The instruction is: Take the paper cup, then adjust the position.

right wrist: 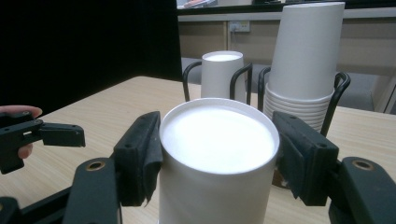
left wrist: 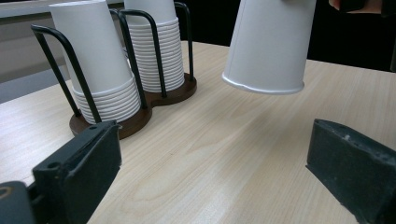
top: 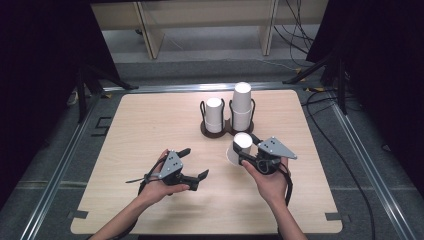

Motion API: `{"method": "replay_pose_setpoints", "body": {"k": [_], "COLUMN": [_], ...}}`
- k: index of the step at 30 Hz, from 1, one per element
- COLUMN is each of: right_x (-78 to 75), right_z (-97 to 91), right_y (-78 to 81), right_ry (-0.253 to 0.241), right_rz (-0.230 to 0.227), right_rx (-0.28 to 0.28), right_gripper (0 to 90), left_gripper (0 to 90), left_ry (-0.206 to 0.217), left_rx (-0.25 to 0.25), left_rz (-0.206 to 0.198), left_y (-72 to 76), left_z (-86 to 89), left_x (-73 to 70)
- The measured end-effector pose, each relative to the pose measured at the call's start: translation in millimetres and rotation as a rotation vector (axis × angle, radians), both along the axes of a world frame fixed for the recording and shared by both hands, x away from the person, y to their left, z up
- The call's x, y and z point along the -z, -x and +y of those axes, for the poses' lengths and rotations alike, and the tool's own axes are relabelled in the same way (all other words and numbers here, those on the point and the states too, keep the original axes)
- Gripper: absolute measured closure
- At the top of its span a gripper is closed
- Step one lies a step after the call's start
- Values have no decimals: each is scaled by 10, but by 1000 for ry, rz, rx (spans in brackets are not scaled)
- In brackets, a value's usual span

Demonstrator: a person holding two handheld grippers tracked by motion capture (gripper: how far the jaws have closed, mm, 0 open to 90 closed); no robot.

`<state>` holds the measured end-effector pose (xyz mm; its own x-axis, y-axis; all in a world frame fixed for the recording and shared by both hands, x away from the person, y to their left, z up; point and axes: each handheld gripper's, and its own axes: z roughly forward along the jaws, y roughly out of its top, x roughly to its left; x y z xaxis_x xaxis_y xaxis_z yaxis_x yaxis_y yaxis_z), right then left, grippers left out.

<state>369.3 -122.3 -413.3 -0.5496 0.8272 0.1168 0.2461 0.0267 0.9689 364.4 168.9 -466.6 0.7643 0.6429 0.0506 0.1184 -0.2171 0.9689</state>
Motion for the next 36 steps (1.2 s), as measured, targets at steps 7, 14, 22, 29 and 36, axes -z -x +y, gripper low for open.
{"method": "replay_pose_setpoints", "body": {"k": [7, 14, 22, 29, 36], "right_x": [25, 100, 150, 178, 187], "right_z": [-30, -110, -260, -306, -312], "right_y": [-18, -53, -135, -196, -233], "right_ry": [-33, -130, -261, -344, -384], "right_rz": [20, 91, 169, 225, 258], "right_rx": [-4, 5, 40, 36, 29], "right_gripper": [360, 359, 359, 359, 359], "left_gripper": [23, 22, 24, 23, 34], "left_ry": [-2, 12, 22, 16, 30], "left_rx": [20, 41, 52, 62, 42], "left_rz": [-3, -15, -25, -28, -54], "left_y": [32, 53, 29, 51, 48], "left_z": [-53, -168, -231, -257, -248], "left_x": [0, -12, 9, 13, 18]}}
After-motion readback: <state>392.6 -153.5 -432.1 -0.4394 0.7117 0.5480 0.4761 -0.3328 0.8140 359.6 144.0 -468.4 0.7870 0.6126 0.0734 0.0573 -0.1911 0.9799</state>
